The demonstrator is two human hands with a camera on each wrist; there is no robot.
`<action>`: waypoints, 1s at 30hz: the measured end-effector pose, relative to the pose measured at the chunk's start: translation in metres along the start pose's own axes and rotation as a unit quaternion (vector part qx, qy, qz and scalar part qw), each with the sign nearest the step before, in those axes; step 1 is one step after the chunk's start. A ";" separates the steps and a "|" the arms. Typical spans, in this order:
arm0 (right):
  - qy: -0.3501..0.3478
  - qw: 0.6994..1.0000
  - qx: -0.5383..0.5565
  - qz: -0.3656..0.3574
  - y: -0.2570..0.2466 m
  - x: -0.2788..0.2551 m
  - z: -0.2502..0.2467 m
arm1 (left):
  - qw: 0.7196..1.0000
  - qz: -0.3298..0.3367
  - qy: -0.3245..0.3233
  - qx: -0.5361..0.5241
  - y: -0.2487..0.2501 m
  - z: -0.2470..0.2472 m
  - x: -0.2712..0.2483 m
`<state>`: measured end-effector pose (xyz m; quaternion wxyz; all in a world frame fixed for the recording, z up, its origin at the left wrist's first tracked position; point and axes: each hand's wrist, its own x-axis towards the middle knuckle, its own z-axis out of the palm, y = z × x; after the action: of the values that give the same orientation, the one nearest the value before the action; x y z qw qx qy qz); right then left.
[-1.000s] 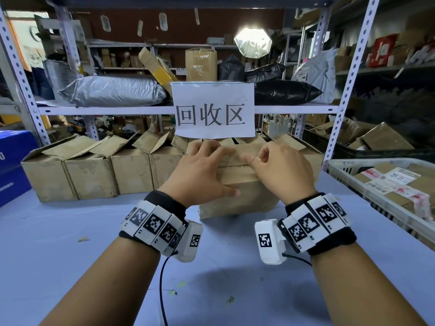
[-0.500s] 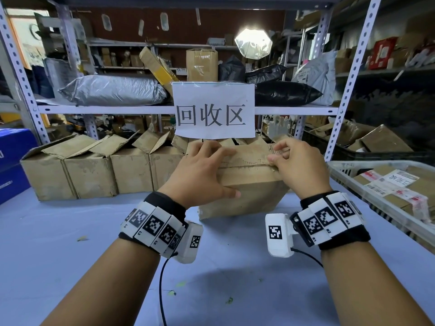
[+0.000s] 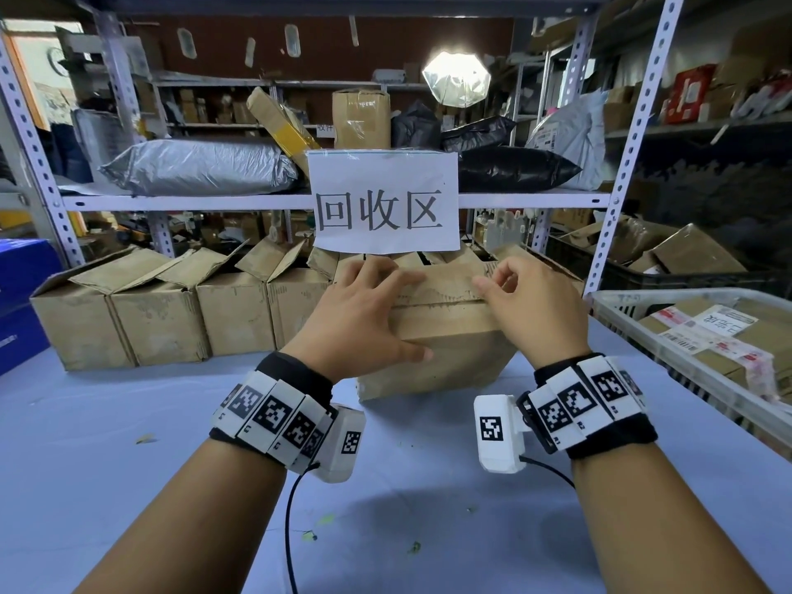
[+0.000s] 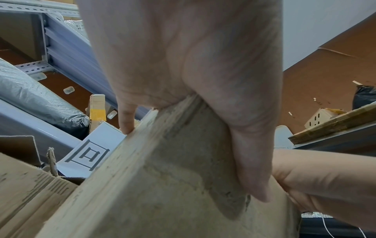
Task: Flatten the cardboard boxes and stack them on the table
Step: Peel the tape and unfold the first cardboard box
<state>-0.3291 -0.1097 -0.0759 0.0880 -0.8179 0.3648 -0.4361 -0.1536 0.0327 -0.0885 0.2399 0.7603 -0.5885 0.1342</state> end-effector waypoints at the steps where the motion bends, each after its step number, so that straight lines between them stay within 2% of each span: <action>1: 0.001 1.000 0.011 0.004 0.001 0.000 0.001 | 1.000 0.001 0.000 0.000 0.000 0.000 0.000; 11: -0.005 0.994 0.101 0.043 0.025 0.005 -0.007 | 1.000 -0.008 0.003 -0.005 -0.001 -0.002 0.000; 17: 0.037 0.994 0.085 0.051 0.029 0.003 0.000 | 1.000 -0.015 0.006 -0.011 -0.003 0.000 0.001; 20: 0.027 0.997 0.062 0.045 0.030 0.001 0.002 | 1.000 -0.017 0.004 -0.018 -0.006 -0.001 0.001; 23: 0.011 0.993 0.089 0.071 0.027 0.001 -0.001 | 1.000 -0.015 0.007 -0.021 -0.008 -0.002 0.000; 27: -0.038 0.994 0.096 0.034 0.028 0.001 -0.003 | 0.999 -0.014 0.013 -0.031 -0.010 -0.003 -0.002; 30: -0.032 0.991 0.128 0.032 0.031 0.002 -0.001 | 0.999 -0.012 0.011 -0.039 -0.011 -0.004 -0.003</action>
<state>-0.3455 -0.1332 -0.0882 0.2175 -0.8015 0.3290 -0.4495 -0.1439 0.0398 -0.0887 0.2768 0.7560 -0.5816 0.1166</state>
